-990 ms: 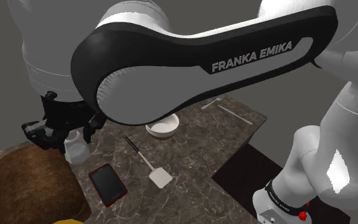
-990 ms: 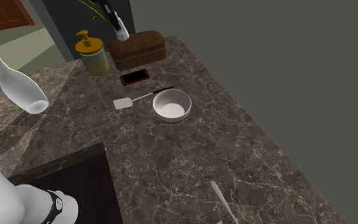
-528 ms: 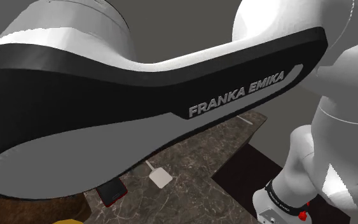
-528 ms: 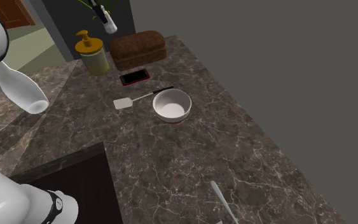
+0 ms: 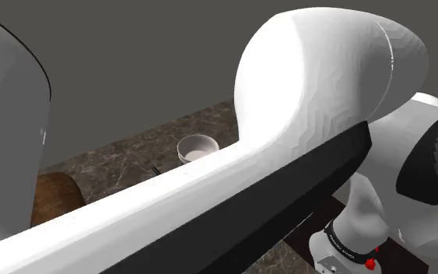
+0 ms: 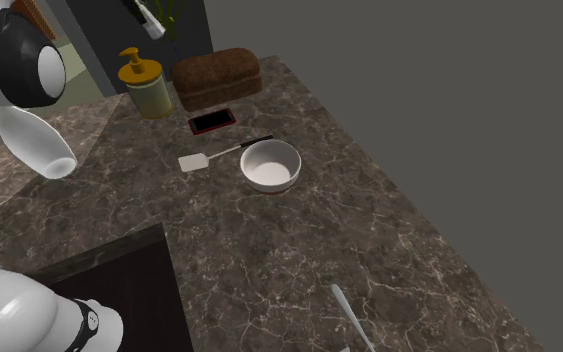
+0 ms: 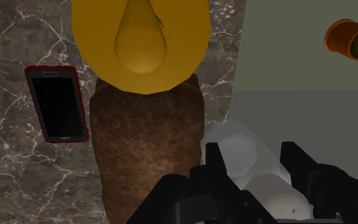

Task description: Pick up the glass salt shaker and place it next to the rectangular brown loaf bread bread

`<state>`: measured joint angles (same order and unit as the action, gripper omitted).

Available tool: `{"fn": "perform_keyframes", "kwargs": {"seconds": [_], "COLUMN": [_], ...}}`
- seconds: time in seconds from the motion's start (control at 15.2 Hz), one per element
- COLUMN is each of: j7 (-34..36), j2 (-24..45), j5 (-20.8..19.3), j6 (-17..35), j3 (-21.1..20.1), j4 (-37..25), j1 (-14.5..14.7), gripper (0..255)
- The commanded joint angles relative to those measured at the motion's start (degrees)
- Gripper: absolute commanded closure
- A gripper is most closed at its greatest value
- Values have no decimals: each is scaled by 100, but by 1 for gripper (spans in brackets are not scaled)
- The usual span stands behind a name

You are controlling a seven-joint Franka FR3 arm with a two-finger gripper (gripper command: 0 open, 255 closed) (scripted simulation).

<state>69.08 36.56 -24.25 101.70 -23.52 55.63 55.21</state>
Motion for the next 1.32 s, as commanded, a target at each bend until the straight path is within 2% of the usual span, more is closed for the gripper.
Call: {"fn": "perform_keyframes", "kwargs": {"seconds": [0.0, 0.53, 1.25], "j7": [92, 285, 511], "j2": [314, 116, 119], "j5": [-100, -100, -192], "j6": [-140, 589, 1398], "j3": [40, 23, 63], "j4": [-428, 544, 1393], "j1": [241, 35, -95], "gripper": [255, 255, 255]}}
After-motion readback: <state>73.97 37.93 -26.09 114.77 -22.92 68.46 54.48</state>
